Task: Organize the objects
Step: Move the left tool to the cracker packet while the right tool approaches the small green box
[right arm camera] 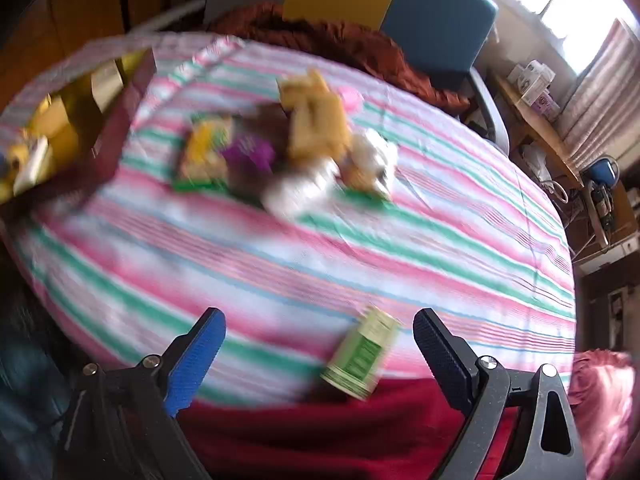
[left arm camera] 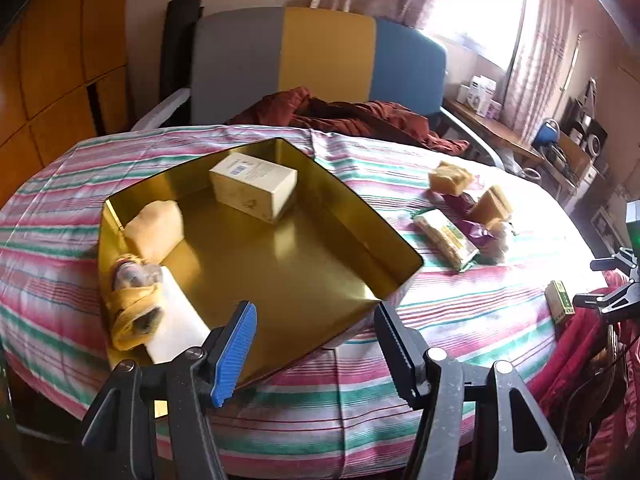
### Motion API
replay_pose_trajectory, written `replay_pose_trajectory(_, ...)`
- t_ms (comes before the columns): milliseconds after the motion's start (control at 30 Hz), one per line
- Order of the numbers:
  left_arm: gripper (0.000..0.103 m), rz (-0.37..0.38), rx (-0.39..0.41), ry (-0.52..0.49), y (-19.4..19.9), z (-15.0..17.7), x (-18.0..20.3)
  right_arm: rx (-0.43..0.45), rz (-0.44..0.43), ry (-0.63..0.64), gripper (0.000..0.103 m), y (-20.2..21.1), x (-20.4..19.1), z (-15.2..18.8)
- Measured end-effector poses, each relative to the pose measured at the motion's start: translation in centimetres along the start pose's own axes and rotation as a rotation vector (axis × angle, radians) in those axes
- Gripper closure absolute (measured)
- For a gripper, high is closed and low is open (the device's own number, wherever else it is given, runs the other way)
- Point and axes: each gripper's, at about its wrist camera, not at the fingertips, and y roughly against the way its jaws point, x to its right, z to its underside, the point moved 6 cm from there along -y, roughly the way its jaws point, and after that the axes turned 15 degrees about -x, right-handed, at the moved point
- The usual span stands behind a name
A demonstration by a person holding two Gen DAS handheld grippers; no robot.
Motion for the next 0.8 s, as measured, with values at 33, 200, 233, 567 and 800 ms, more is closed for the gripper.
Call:
replay_pose_trajectory(33,0.041,0.001,-0.002,-0.004,-0.1,0.0,0.2,-0.028,0.006,0.019,0.008,-0.4,0.6,0.5)
replay_pose_trajectory(200,0.041,0.002,-0.013,-0.019,-0.3,-0.1,1.0,-0.130,0.022,0.118,0.008,-2.1,1.9,1.9)
replay_pose_trajectory(233,0.041,0.001,-0.013,-0.020,-0.3,-0.1,1.0,-0.144,0.019,0.139,0.008,-2.4,1.8,1.9)
replay_pose_trajectory(567,0.041,-0.013,-0.027,-0.031,-0.6,-0.4,1.7,-0.274,0.056,0.309,0.008,-6.1,1.4,0.8)
replay_pose_trajectory(800,0.041,-0.005,-0.033,-0.062,-0.7,-1.0,3.1,-0.288,0.051,0.286,0.036,-7.6,2.5,-0.4)
